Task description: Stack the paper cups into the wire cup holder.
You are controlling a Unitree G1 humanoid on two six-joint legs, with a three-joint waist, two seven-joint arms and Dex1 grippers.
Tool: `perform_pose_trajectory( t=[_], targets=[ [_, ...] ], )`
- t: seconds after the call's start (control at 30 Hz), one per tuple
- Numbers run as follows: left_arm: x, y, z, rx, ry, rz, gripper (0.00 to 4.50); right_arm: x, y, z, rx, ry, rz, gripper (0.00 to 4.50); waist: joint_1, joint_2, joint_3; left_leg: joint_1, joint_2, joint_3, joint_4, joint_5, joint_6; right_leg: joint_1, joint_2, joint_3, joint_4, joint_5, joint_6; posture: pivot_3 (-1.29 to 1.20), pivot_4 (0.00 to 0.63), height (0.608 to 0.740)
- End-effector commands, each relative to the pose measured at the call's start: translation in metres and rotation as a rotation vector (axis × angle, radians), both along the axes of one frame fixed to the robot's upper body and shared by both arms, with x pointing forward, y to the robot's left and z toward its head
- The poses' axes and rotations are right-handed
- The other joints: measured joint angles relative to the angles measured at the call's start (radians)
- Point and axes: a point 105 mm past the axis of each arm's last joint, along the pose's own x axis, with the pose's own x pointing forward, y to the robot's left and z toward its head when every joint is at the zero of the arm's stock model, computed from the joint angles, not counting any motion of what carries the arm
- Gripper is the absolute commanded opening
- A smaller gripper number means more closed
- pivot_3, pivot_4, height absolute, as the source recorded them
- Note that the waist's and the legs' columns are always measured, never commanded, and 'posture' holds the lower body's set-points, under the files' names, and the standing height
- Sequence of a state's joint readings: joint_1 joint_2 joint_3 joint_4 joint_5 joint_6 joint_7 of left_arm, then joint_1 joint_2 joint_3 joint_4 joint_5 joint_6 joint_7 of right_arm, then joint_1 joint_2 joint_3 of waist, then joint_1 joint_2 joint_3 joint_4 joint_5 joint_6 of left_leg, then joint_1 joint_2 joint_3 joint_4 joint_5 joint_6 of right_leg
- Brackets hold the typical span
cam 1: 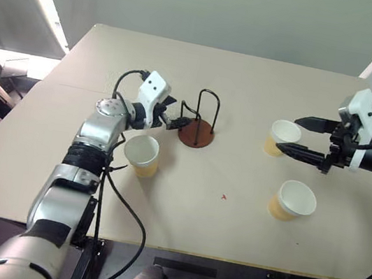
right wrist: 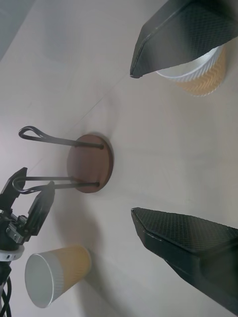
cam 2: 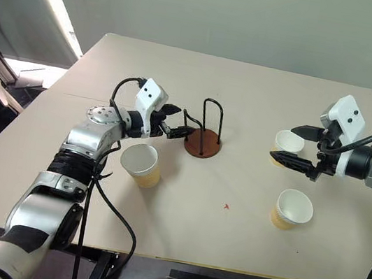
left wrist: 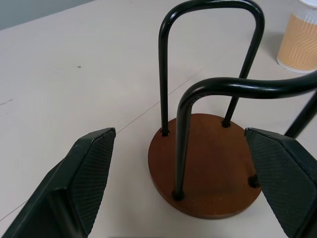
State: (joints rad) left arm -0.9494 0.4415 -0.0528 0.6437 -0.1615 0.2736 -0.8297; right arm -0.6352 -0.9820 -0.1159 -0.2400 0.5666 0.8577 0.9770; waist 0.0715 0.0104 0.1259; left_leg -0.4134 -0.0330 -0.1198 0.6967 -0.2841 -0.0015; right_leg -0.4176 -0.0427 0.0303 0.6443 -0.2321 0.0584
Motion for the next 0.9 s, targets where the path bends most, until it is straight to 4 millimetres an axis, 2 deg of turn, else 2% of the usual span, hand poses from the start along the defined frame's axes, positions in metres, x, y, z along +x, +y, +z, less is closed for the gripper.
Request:
perform_pose_trajectory(
  t=[0.03, 0.13, 0.47, 0.5, 0.73, 0.83, 0.9],
  targets=[
    [0.004, -0.010, 0.017, -0.015, -0.065, -0.013, 4.49, -0.004, -0.004, 0.019, 0.007, -0.070, -0.017, 4.34, 0.001, 0.000, 0.000, 0.000, 0.000, 0.000, 0.000, 0.000, 0.000, 0.000, 0.000, 0.000, 0.000, 0.000, 0.000, 0.00, 0.150, 0.740],
    [0.007, -0.012, 0.014, -0.017, -0.066, -0.008, 3.84, -0.004, -0.004, 0.018, 0.007, -0.070, -0.019, 4.50, 0.001, 0.000, 0.000, 0.000, 0.000, 0.000, 0.000, 0.000, 0.000, 0.000, 0.000, 0.000, 0.000, 0.000, 0.000, 0.00, 0.150, 0.740],
    [0.006, -0.013, 0.011, -0.030, -0.058, -0.017, 0.14, -0.005, -0.007, 0.021, 0.005, -0.075, -0.031, 4.50, 0.003, 0.000, 0.000, -0.001, 0.000, 0.000, 0.000, 0.000, 0.000, 0.000, 0.000, 0.000, 0.000, 0.000, 0.000, 0.00, 0.150, 0.740],
    [0.006, -0.013, 0.011, -0.031, -0.059, -0.019, 0.03, -0.006, -0.008, 0.021, 0.005, -0.076, -0.033, 4.50, 0.003, 0.000, 0.000, -0.001, 0.000, 0.000, 0.000, 0.000, 0.000, 0.000, 0.000, 0.000, 0.000, 0.000, 0.000, 0.00, 0.150, 0.740],
    [0.005, -0.016, 0.017, -0.039, -0.065, -0.055, 0.03, -0.006, -0.009, 0.020, -0.001, -0.075, -0.036, 4.50, 0.003, 0.000, 0.000, -0.001, 0.000, 0.000, 0.000, 0.000, 0.000, 0.000, 0.000, 0.000, 0.000, 0.000, 0.000, 0.00, 0.150, 0.740],
    [-0.004, -0.031, 0.031, -0.102, -0.068, -0.153, 0.03, -0.011, -0.012, 0.021, -0.010, -0.070, -0.039, 4.50, 0.005, 0.000, 0.000, -0.001, 0.000, 0.000, 0.000, 0.000, 0.000, 0.000, 0.000, 0.000, 0.000, 0.000, 0.000, 0.00, 0.150, 0.740],
    [-0.016, -0.044, 0.033, -0.092, -0.063, -0.254, 0.03, -0.016, -0.015, 0.022, -0.021, -0.060, -0.032, 4.50, 0.008, 0.000, 0.000, -0.001, 0.000, 0.000, 0.000, 0.000, 0.000, -0.001, 0.000, 0.000, 0.000, 0.000, 0.000, 0.00, 0.150, 0.740]
  ],
)
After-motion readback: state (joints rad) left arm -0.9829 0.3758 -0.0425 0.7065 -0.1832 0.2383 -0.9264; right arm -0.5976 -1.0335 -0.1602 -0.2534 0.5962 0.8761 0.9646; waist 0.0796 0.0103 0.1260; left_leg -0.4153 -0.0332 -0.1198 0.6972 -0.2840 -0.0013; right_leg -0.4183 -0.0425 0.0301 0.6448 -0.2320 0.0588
